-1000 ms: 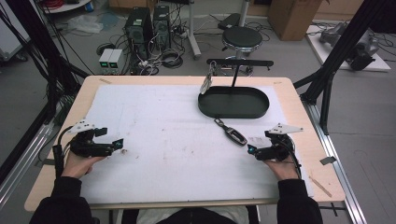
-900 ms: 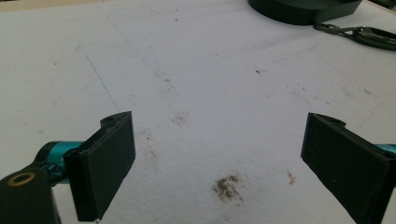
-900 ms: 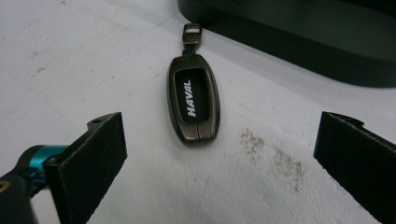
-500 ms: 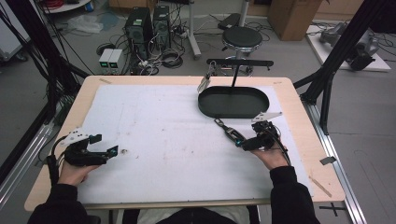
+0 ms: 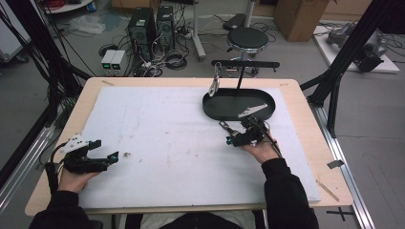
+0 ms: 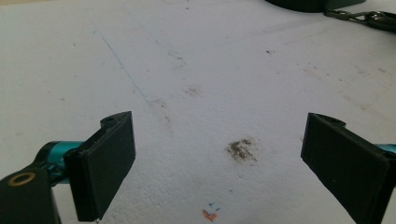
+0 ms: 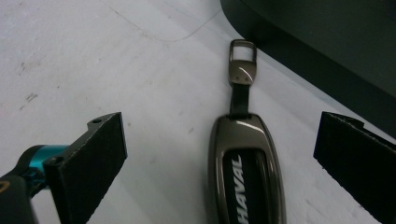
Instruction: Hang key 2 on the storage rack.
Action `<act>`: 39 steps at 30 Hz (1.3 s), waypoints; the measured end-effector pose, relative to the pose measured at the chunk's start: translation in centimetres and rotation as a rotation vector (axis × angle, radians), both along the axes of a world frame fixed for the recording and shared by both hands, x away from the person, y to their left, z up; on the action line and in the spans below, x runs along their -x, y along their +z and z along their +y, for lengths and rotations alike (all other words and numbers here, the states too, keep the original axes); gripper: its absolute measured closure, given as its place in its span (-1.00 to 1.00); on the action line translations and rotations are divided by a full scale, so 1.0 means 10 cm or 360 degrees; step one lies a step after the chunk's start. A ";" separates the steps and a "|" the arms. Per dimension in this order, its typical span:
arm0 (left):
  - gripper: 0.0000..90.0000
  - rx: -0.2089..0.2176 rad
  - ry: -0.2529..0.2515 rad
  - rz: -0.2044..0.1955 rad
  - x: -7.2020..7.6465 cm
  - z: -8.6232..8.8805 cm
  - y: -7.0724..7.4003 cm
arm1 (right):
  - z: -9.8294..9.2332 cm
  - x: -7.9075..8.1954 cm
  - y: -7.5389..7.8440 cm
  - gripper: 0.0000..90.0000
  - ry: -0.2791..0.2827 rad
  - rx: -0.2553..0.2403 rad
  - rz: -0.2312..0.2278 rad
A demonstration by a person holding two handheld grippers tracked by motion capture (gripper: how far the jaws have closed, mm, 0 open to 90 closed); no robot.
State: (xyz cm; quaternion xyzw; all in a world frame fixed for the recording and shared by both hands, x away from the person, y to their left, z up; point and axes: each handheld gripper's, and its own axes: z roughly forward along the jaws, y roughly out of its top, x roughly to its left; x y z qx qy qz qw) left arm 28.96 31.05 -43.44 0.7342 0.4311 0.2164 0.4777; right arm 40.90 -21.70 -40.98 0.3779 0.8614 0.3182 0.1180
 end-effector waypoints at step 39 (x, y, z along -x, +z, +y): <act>-0.77 0.0063 -0.0023 -0.0016 0.06 0.04 0.00 | 0.25 -0.49 -0.10 0.46 -0.0088 0.0220 0.0322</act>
